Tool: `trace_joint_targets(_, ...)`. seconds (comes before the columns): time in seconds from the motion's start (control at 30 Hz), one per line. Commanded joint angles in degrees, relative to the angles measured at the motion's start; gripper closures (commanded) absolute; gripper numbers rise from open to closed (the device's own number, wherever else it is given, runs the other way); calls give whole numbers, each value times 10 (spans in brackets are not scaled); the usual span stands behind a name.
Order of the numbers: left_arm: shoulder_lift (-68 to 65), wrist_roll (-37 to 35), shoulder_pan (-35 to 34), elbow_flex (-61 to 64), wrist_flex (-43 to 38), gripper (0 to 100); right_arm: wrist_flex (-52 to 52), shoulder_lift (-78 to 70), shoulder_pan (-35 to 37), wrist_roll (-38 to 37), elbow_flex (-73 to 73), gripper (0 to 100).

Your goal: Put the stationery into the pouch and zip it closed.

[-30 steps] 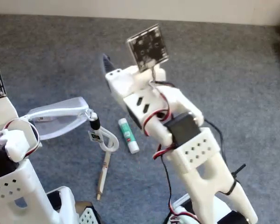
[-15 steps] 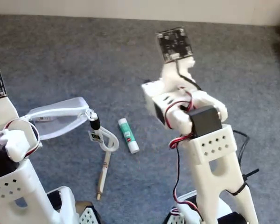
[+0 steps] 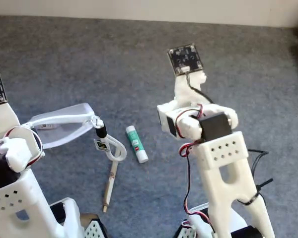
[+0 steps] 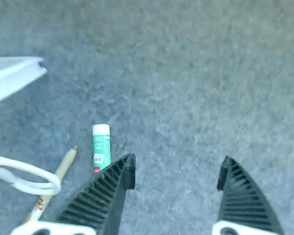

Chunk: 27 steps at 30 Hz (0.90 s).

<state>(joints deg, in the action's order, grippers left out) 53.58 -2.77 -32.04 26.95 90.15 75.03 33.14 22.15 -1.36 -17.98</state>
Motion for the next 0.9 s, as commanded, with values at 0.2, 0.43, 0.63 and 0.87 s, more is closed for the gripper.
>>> trace_joint_targets(0.2, -6, 4, -8, 1, -7, 989, -55, -7, 45, 2, -64, 742)
trace_joint_targets(0.43, -6, 4, -41, -2, -13, 989, -51, -124, 49, 2, -27, 742)
trace_joint_targets(0.63, -6, 4, -42, -1, -15, 989, -56, -197, 61, 1, -5, 742)
trace_joint_targets(0.87, -6, 4, -42, 0, -15, 989, -85, -269, 102, 1, 12, 742)
